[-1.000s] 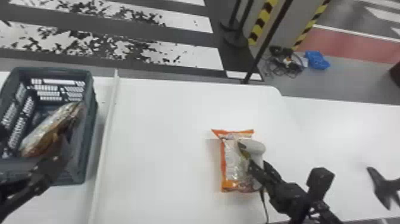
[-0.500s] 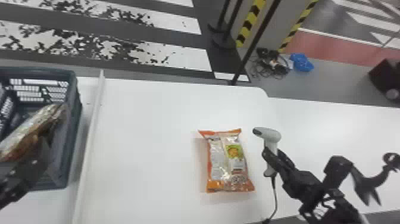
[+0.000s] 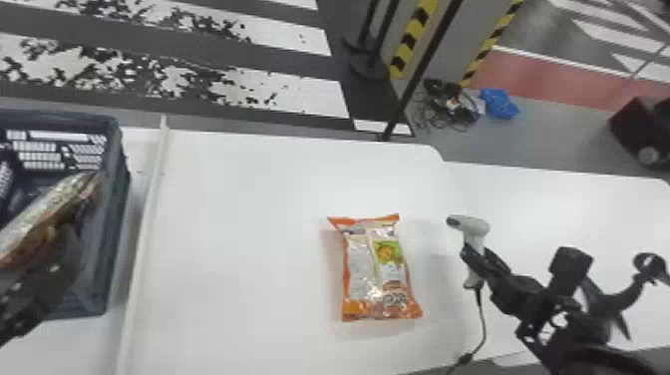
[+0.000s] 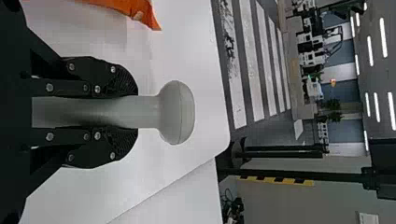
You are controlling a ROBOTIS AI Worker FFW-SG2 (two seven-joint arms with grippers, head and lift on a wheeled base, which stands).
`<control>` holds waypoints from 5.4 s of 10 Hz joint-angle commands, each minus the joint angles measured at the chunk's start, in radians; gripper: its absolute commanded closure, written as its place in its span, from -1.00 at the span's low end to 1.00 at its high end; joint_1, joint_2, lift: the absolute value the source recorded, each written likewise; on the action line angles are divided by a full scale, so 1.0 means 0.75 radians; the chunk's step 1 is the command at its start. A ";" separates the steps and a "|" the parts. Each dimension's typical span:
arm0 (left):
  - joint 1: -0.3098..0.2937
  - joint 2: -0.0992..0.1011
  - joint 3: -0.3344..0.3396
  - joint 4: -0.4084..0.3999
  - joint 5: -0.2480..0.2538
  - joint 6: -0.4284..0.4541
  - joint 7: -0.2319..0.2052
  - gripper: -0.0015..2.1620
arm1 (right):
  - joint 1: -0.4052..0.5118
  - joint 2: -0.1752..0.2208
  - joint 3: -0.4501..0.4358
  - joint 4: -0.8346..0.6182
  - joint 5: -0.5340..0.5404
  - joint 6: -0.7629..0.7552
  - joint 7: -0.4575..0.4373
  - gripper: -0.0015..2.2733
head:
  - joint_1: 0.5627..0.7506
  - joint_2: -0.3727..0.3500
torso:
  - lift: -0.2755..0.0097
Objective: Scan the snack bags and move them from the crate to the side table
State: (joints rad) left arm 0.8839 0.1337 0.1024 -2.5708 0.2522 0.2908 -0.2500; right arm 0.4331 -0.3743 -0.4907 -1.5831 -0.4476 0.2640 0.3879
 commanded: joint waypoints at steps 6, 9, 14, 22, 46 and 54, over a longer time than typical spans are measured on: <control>0.004 0.006 -0.006 -0.004 -0.003 0.000 0.000 -0.93 | -0.084 -0.055 0.080 0.235 0.114 -0.116 0.054 -0.14 | 0.41 -0.94 | 0.32; 0.004 0.006 -0.006 -0.002 -0.003 0.000 0.000 -0.93 | -0.060 -0.055 0.049 0.164 0.110 -0.128 0.047 -0.98 | 0.41 -0.94 | 0.32; 0.004 0.002 -0.006 0.000 -0.005 0.000 -0.002 -0.93 | -0.031 -0.088 -0.133 -0.153 -0.064 0.482 0.503 -0.94 | 0.41 -0.94 | 0.32; 0.047 0.010 -0.022 -0.025 -0.040 0.000 -0.002 -0.93 | -0.336 -0.249 0.241 0.106 0.085 0.809 0.843 -0.93 | 0.41 -0.91 | 0.32; 0.057 0.030 -0.038 0.014 -0.062 -0.004 0.002 -0.93 | -0.514 -0.331 -0.203 0.344 -0.217 0.690 0.330 0.95 | 0.41 -0.94 | 0.32; 0.042 0.053 -0.055 0.028 -0.062 -0.004 0.004 -0.93 | -0.647 -0.288 -0.266 0.861 -0.422 0.240 -0.407 0.95 | 0.41 -0.94 | 0.32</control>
State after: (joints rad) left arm 0.9165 0.1687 0.0620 -2.5505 0.2055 0.2877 -0.2469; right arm -0.0298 -0.5865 -0.6898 -0.9970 -0.7442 0.4661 0.0928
